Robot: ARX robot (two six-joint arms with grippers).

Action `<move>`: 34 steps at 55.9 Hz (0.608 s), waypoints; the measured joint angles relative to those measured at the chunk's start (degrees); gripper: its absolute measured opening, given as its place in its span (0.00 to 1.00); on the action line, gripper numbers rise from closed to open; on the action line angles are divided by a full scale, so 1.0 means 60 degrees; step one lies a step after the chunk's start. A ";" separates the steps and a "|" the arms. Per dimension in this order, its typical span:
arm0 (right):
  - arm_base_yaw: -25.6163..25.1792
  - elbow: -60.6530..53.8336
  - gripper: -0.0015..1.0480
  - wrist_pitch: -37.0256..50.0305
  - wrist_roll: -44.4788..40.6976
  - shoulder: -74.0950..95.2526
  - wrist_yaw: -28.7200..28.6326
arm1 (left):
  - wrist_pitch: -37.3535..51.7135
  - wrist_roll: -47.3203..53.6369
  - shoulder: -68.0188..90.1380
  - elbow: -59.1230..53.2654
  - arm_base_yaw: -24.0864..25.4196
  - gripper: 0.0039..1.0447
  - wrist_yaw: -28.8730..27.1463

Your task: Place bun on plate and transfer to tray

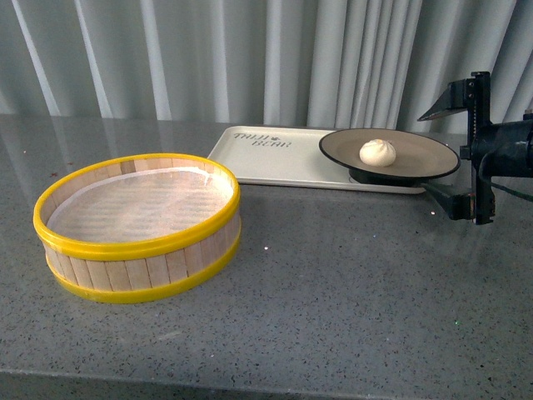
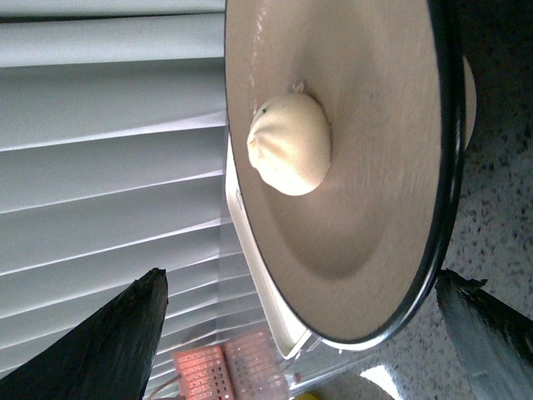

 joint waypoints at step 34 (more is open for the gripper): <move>0.0488 -0.4368 0.92 0.0087 -0.1792 -0.4146 0.1756 | 0.0000 -0.0004 -0.0004 0.0000 0.0000 0.94 0.0004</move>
